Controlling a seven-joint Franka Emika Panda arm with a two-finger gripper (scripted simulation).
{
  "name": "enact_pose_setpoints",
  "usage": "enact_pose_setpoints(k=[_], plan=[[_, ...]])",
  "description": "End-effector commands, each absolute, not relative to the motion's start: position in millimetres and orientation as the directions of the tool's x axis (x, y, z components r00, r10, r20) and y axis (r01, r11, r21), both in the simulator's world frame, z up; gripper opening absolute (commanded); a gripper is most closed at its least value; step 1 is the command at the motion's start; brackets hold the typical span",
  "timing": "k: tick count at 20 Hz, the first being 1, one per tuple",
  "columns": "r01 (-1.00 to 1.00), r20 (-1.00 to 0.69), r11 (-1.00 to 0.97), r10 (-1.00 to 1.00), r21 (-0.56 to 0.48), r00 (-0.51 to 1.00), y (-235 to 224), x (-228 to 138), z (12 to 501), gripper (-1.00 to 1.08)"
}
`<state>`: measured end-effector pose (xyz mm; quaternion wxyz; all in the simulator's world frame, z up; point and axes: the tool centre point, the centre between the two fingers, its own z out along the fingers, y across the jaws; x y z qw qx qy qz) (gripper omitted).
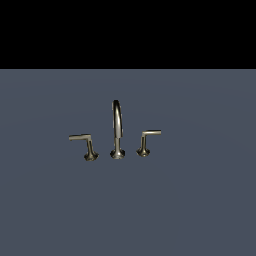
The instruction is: Turn on the faucet by rotating a designated handle.
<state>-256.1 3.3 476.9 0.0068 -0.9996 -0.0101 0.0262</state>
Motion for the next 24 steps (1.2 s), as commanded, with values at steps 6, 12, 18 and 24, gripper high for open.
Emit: enact_pose_setpoints(k=[6,12,18,24], plan=[[0.004,-0.052,-1.000,0.005,-0.014,0.999,4.8,-253.2,472.6,-1.00],[-0.057,-0.051,-0.998,-0.056,-0.012,0.997,10.4,-241.9,456.2,-1.00],[-0.165,-0.048,-0.986,-0.164,-0.010,0.985,18.5,-220.7,427.1,-1.00],[-0.309,-0.044,-0.951,-0.309,-0.007,0.950,25.8,-190.1,387.1,-1.00]])
